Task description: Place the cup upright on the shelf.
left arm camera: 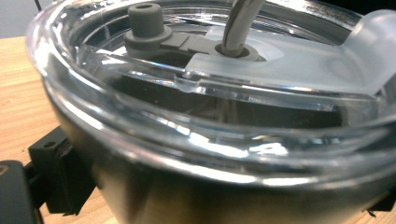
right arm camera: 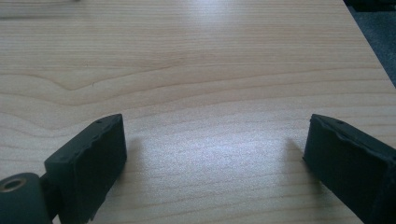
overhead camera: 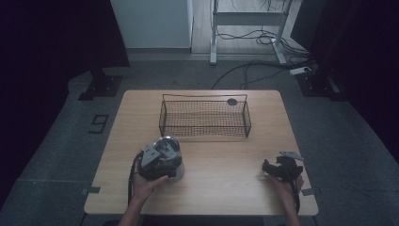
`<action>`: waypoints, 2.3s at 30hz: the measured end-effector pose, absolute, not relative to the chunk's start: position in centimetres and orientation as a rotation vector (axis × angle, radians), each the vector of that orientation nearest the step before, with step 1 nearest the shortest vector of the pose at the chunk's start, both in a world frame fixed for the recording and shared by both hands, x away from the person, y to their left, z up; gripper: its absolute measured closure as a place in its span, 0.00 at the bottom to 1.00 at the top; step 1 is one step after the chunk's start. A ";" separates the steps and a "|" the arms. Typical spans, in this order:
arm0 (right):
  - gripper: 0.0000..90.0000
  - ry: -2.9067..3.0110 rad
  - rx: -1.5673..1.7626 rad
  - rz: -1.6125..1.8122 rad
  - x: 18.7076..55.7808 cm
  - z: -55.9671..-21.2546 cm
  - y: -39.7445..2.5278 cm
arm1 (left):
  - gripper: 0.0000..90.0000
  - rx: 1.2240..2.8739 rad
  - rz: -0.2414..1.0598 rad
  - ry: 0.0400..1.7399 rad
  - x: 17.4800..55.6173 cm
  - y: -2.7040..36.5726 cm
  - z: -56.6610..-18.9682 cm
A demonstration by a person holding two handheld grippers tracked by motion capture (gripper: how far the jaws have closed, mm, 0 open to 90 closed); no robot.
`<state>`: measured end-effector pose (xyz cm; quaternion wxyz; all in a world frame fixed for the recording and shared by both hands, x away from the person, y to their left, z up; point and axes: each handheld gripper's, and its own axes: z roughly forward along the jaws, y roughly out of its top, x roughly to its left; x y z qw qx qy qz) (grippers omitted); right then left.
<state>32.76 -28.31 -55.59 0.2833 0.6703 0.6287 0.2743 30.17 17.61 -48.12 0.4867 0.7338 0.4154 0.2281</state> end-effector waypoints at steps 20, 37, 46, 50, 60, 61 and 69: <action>0.06 1.681 1.794 0.735 32.8 -55.6 -28.3 | 0.04 1.704 0.519 1.003 29.6 19.7 -46.1; 0.06 1.682 1.795 0.734 32.8 -55.6 -28.3 | 0.04 1.696 0.528 1.006 29.7 20.0 -45.3; 0.06 1.681 1.795 0.735 32.8 -55.6 -28.3 | 0.04 1.684 0.537 0.994 29.8 20.0 -44.5; 0.06 1.683 1.795 0.733 32.8 -55.6 -28.3 | 0.04 1.682 0.539 0.995 29.8 20.0 -44.2; 0.06 1.681 1.796 0.732 32.8 -55.6 -28.3 | 0.04 1.660 0.498 0.999 30.2 19.8 -43.6; 0.06 1.679 1.795 0.733 32.8 -55.6 -28.3 | 0.04 1.655 0.485 1.000 30.3 19.7 -43.5; 0.06 1.681 1.796 0.731 32.8 -55.6 -28.3 | 0.04 1.668 0.506 0.998 30.5 19.3 -43.1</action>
